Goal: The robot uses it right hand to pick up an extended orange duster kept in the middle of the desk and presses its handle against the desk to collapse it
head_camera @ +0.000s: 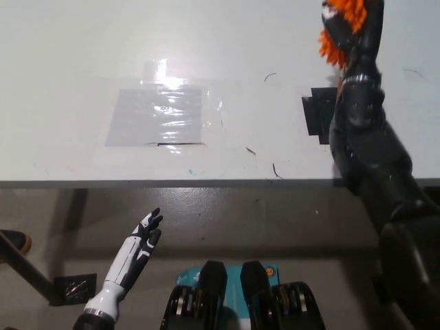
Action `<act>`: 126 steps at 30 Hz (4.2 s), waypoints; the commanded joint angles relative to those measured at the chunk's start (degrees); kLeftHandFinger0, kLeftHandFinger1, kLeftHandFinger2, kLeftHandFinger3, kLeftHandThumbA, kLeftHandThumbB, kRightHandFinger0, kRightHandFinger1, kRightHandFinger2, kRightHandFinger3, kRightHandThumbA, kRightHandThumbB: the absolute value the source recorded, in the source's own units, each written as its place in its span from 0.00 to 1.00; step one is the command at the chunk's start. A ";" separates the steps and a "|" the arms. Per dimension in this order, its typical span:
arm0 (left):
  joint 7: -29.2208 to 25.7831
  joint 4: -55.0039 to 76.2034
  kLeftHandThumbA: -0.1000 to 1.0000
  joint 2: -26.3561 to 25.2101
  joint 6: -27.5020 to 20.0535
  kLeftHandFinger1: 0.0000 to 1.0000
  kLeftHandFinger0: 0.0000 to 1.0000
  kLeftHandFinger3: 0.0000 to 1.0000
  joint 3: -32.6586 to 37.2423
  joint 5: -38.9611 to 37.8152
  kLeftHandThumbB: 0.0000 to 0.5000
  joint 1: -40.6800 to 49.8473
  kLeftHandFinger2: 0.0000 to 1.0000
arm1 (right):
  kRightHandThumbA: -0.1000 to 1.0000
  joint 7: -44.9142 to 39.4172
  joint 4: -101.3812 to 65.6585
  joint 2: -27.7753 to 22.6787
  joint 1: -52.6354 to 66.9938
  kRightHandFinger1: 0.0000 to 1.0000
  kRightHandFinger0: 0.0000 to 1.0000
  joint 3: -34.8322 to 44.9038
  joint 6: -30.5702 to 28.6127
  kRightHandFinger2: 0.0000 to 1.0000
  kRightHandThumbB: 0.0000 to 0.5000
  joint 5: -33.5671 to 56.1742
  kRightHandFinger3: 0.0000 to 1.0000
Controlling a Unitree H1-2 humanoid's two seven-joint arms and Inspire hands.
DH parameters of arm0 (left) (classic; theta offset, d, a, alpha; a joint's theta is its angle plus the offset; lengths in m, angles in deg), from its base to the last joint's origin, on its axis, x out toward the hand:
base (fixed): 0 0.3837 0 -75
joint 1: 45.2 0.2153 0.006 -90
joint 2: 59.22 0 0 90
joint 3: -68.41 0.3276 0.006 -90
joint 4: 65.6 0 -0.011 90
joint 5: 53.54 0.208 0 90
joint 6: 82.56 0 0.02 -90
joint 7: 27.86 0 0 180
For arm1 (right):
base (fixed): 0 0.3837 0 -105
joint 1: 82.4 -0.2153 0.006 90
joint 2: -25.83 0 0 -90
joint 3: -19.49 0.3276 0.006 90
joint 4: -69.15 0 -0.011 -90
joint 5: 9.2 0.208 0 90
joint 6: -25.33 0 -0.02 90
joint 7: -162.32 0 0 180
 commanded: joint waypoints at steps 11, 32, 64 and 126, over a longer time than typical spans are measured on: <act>-1.35 1.44 1.00 -1.05 -2.29 1.00 1.00 1.00 -0.74 0.08 1.00 -0.43 1.00 | 0.00 -1.86 8.96 0.42 5.99 0.01 0.00 -3.36 2.00 0.23 0.21 -0.27 0.16; -1.35 1.94 1.00 -1.15 -2.29 1.00 1.00 1.00 -0.95 0.32 1.00 0.81 1.00 | 0.00 -6.74 11.45 -3.55 10.78 0.31 0.01 -8.04 9.70 0.60 0.23 -1.48 0.42; -2.09 2.15 1.00 -1.53 -2.29 1.00 1.00 1.00 -1.11 0.68 1.00 1.20 1.00 | 0.00 0.81 8.26 -8.82 -7.72 0.17 0.00 -38.92 7.98 0.38 0.42 -25.48 0.16; -1.92 -1.27 1.00 -1.59 -2.29 1.00 1.00 1.00 0.40 1.68 1.00 -4.00 1.00 | 1.00 -26.84 -115.21 -13.10 44.09 1.00 1.00 -3.22 24.05 1.00 0.78 0.91 1.00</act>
